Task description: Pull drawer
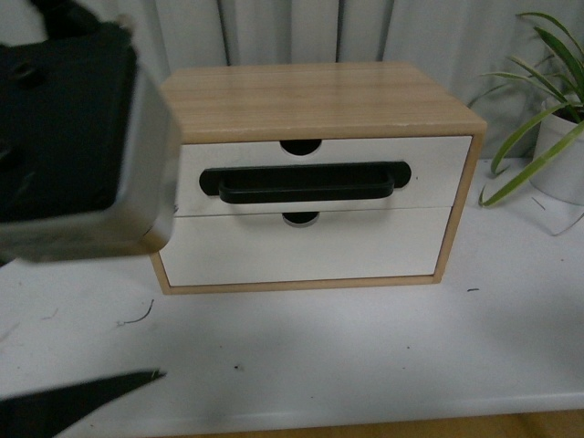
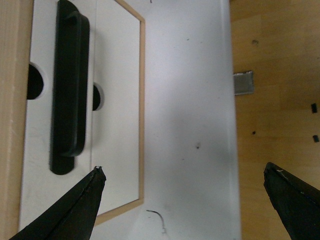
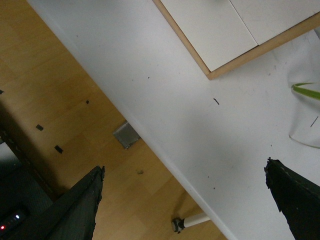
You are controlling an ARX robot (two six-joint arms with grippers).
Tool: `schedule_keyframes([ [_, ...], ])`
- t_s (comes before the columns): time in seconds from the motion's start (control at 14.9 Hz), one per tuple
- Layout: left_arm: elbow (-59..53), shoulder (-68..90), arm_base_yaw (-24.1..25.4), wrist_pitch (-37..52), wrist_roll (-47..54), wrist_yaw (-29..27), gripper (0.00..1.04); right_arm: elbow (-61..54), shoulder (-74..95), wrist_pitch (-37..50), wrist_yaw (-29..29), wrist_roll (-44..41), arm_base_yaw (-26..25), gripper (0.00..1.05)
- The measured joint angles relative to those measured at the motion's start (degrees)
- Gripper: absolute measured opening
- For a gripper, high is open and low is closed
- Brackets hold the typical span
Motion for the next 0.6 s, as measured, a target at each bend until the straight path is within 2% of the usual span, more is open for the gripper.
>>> schedule_keyframes([
  [0.2, 9.86, 12.09, -0.61, -1.22, 1.51, -2.19, 0.98, 7.43, 6.38, -2.23, -3.65, -5.55, -2.62, 0.98],
  [0.6, 20.57, 23.28, -0.98, -2.49, 1.25, -5.49, 0.98, 16.68, 15.91, -7.5, -6.99, -11.67, -2.67, 0.98],
])
